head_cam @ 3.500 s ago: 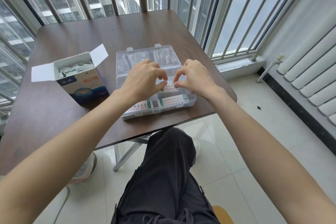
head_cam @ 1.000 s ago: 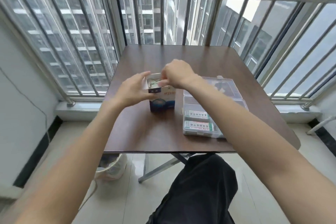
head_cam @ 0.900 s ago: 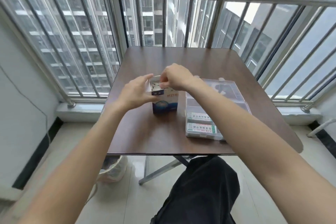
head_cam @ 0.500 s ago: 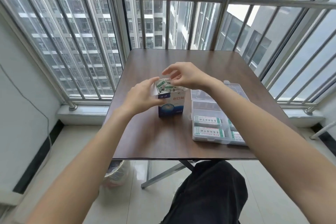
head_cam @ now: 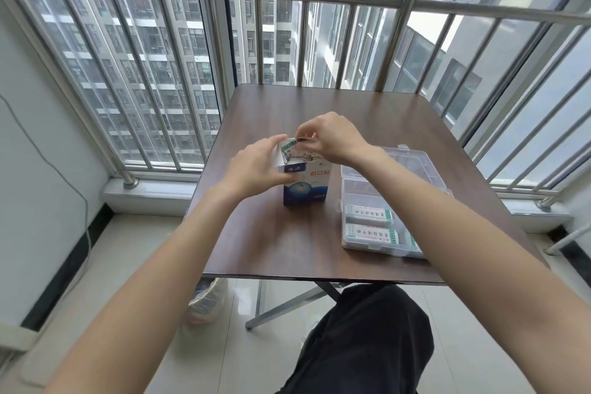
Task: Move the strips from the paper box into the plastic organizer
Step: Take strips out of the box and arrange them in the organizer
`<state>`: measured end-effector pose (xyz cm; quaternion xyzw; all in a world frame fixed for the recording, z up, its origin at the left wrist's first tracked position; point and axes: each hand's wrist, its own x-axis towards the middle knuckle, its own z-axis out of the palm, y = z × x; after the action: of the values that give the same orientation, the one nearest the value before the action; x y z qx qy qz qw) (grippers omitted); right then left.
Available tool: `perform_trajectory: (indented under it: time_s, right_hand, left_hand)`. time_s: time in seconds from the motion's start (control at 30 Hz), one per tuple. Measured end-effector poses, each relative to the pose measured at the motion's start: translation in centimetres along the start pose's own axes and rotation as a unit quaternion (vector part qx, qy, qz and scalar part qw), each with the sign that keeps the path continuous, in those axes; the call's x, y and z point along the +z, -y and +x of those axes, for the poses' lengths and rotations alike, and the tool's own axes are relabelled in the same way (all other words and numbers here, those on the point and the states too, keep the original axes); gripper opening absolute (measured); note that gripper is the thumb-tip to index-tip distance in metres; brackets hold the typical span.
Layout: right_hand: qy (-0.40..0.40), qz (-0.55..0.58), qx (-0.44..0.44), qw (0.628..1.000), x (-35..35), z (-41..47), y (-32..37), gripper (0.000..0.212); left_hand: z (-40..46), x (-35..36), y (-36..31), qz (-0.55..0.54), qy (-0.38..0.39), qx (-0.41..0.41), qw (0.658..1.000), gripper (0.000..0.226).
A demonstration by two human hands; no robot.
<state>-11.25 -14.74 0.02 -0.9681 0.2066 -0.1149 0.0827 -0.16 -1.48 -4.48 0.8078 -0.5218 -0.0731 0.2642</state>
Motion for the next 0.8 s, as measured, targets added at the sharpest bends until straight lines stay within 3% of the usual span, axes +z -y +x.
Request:
perform_trajectory:
  time_s: [0.27,0.47,0.53,0.6,0.7,0.8]
  right_hand:
    - [-0.071,0.188,0.033,0.979,-2.6,-0.6,-2.2,0.015]
    - [-0.170,0.363,0.099,0.911,-3.4,-1.0,-3.3,0.012]
    - [-0.176,0.425,0.119,0.880,-3.7,-1.5,-3.5,0.009]
    - [-0.165,0.480,0.133,0.851,-4.0,-2.3,-3.7,0.007]
    - [-0.132,0.545,0.141,0.816,-4.2,-4.0,-4.5,0.007]
    - [-0.119,0.574,0.149,0.797,-4.2,-6.4,-5.6,0.006]
  left_hand:
    - [0.8,0.0,0.7,-0.015,-0.014,-0.016,1.000,0.087]
    - [1.9,-0.5,1.4,-0.029,-0.001,-0.026,0.999,0.091]
    - [1.9,-0.7,1.3,-0.017,0.022,-0.012,1.000,0.101]
    - [1.6,-1.3,0.5,-0.031,-0.009,0.017,0.999,0.108]
    - [1.8,-2.5,-2.3,-0.084,-0.118,0.098,0.985,0.085]
    - [2.3,-3.1,-6.8,-0.140,-0.081,0.142,0.977,0.063]
